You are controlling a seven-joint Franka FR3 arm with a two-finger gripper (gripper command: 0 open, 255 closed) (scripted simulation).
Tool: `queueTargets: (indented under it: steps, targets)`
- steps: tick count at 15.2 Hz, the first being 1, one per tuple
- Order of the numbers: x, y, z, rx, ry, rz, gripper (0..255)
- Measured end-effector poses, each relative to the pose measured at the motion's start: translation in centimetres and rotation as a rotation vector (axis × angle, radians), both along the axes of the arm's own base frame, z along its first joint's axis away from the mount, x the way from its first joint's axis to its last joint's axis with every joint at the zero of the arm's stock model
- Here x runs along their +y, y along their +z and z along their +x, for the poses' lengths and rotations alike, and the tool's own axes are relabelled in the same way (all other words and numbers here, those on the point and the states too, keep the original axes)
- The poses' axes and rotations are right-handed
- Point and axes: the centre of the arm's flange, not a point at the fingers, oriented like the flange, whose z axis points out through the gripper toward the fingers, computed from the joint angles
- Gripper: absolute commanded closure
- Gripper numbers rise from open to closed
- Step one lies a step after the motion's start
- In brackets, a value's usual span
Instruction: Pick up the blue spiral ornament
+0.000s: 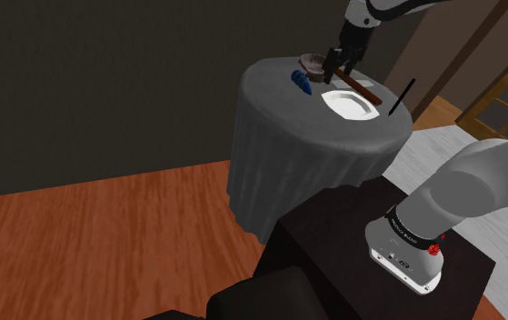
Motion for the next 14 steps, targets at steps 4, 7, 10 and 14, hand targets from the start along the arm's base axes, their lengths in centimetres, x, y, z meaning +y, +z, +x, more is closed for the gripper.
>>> queueTargets:
  steps: [4, 7, 10, 14]
  targets:
    - [-1.5, -3.0, 3.4, -0.059, -0.03, -0.004, 0]
    - [-2.9, -4.7, 6.4, -0.105, -0.053, -0.007, 0]
    - [-4.2, -6.2, 9.5, -0.15, -0.076, -0.01, 0]
    - [-5.5, -8.0, 12.6, -0.207, -0.104, -0.013, 0]
